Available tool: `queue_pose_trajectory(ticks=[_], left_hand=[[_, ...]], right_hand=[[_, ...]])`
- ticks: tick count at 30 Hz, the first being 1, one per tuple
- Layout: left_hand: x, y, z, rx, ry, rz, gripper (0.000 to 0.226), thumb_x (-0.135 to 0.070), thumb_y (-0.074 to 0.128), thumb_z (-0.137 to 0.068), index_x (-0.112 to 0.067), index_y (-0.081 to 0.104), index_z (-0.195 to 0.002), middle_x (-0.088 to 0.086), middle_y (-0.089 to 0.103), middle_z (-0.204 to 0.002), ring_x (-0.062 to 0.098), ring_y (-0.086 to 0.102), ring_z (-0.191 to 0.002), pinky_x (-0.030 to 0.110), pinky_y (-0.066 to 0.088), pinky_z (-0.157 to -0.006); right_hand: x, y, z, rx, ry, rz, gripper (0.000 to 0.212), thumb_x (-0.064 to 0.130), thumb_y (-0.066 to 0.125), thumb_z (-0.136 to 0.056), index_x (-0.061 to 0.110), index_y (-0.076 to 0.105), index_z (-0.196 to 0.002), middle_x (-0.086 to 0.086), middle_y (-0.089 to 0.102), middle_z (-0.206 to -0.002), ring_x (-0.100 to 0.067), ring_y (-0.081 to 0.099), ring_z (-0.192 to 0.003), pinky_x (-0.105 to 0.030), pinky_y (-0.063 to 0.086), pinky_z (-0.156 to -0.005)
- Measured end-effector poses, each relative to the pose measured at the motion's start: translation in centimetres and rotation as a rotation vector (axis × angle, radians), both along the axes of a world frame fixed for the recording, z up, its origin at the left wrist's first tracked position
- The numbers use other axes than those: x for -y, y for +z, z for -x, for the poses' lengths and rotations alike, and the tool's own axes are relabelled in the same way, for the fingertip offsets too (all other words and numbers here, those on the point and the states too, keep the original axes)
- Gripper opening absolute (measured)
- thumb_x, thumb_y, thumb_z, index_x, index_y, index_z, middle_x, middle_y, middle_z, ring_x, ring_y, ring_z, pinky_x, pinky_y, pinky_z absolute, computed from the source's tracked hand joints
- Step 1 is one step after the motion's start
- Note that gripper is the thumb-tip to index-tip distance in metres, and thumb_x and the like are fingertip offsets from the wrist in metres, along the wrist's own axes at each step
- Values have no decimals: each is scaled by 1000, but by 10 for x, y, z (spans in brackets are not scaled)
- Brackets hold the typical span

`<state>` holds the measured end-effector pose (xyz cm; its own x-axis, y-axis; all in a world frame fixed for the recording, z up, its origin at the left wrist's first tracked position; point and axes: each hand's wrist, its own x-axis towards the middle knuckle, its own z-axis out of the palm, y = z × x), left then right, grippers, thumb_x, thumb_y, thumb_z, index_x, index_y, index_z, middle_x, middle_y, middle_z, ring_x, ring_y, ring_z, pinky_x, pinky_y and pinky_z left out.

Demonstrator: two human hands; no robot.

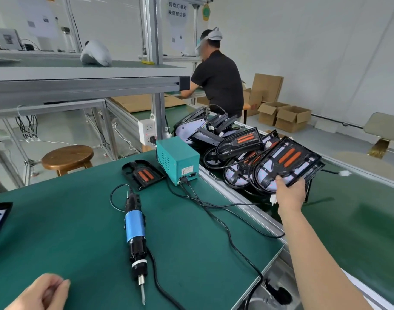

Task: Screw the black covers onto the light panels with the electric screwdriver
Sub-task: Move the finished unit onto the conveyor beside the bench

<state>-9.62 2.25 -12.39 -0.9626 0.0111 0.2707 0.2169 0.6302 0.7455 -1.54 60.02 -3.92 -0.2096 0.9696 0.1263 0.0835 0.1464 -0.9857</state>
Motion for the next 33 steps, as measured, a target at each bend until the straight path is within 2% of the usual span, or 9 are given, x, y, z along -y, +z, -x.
queue_pose_trajectory(ticks=[2,4,7,13,15,19,22,27,33], left_hand=[[2,-8,-1,136,-82,30,16,-56,54,-71,-40,55,-70,-13,58,-55,6,43,-38,23,36,-38],[10,-13,6,79,30,47,21,-61,52,-72,-40,56,-73,-16,58,-56,1,44,-37,20,38,-38],[8,-25,2,76,42,80,27,-65,50,-75,-40,57,-75,-19,59,-58,-3,47,-41,16,41,-42],[-8,1,-18,87,122,208,9,-54,59,-74,-48,53,-73,-28,60,-70,-9,50,-51,8,36,-44],[-17,19,-31,76,129,211,27,-35,74,-75,-48,52,-69,-24,60,-65,-9,51,-54,9,38,-47],[-36,48,-50,92,178,181,39,-17,79,-77,-43,54,-63,-13,61,-57,9,61,-57,23,48,-55],[-48,62,-59,78,205,155,25,-18,77,-80,-30,61,-66,-8,61,-59,20,60,-59,30,50,-61],[-50,67,-63,137,194,164,18,-32,68,-88,-32,59,-72,-12,61,-65,15,58,-65,30,43,-61],[-47,65,-65,122,197,172,18,-33,66,-89,-34,56,-73,-14,59,-63,8,55,-63,27,42,-58]], right_hand=[[-5,5,1,86,12,4,53,22,69,-96,3,47,-139,-20,58,-137,-38,54,-126,-38,42,-102],[-7,0,-2,110,98,40,56,23,69,-96,6,44,-143,-17,55,-142,-37,54,-127,-48,46,-108],[-2,-8,-12,104,225,80,57,22,67,-98,12,40,-147,-8,58,-136,-27,59,-109,-46,54,-93],[25,1,-3,236,-31,-196,95,22,82,-83,5,22,-155,-23,36,-152,-39,36,-140,-49,32,-115],[35,2,-1,198,-65,-268,102,21,83,-82,8,16,-159,-21,27,-159,-37,25,-148,-50,22,-122],[44,-7,-2,243,-70,-364,101,22,78,-87,13,12,-162,-15,10,-168,-35,16,-153,-52,18,-122],[49,-22,-3,457,12,-447,92,20,69,-95,9,8,-163,-19,-3,-169,-38,9,-155,-52,17,-124],[53,-28,3,719,128,-421,83,27,60,-101,7,7,-163,-19,-7,-169,-39,5,-156,-51,21,-122],[49,-33,2,616,103,-440,86,31,68,-96,7,16,-161,-24,-1,-168,-40,9,-154,-56,21,-120]])
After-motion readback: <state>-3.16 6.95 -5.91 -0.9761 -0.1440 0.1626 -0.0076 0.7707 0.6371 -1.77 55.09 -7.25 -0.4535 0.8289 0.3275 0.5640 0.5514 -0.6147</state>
